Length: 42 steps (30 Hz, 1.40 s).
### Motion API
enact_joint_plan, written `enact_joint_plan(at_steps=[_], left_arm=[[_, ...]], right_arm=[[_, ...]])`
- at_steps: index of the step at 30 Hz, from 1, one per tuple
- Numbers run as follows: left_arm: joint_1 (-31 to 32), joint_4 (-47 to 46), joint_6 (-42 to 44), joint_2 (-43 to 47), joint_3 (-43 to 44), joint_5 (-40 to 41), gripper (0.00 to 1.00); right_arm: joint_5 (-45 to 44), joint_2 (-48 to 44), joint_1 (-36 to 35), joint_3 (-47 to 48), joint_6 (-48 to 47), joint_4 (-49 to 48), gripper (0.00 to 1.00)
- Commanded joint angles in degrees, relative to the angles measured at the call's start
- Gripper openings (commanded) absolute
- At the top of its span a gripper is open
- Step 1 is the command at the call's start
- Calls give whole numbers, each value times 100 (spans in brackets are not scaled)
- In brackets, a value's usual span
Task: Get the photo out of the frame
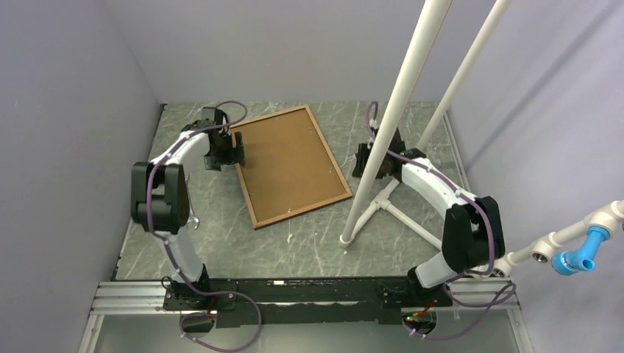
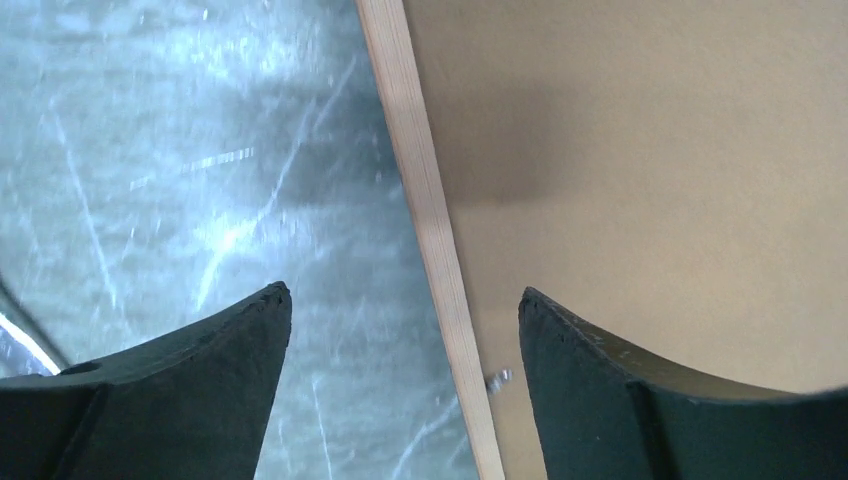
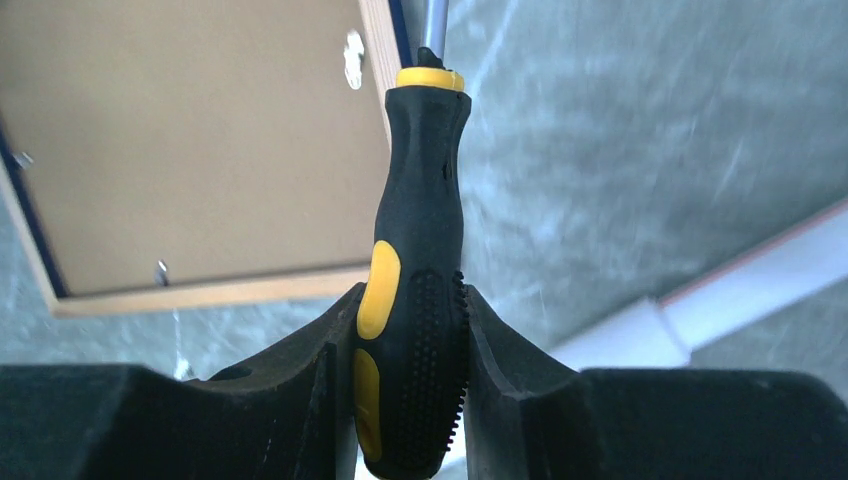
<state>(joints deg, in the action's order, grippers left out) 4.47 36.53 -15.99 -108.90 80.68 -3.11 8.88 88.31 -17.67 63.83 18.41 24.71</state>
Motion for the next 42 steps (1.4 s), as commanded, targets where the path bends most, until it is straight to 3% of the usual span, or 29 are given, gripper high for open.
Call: enact_joint_plan(at_steps=[1,9,12,18,25,30,33,35,36,40,42], left_arm=[[24,-264,-98,1022,-669,-197,87],[382,-1349,-1146,1939,-2695,-746,78],[702,-1525,-1334,2147,-3132,-625,69],[1259,-1346,-1542,2578,-3613,-305,62],[1311,-313,-829,2442,-3237,137,35],[1322,201,-398,1716,-2604,97,35],[1401,125,-352,1651,-2595,-32,41],[1403,313,-230,1515,-2545,153,39],[1399,402,-146,1437,-2507,237,37],[1431,532,439,1577,-2415,294,9],[1485,532,832,1918,-2471,578,6]], right_arm=[[6,-683,-27,-750,-49,-177,0],[709,-1322,-51,-1321,58,-482,0],[717,-1419,-62,-1416,19,-514,0],[928,-1509,-94,-1548,40,-670,0],[962,-1648,-112,-1636,37,-774,0],[927,-1719,-136,-1719,31,-851,0],[918,-1771,-142,-1747,22,-851,0],[926,-1816,-149,-1758,22,-857,0],[941,-1831,-145,-1764,14,-873,0],[993,-1828,-173,-1811,30,-957,0],[1008,-1811,-170,-1808,23,-955,0]])
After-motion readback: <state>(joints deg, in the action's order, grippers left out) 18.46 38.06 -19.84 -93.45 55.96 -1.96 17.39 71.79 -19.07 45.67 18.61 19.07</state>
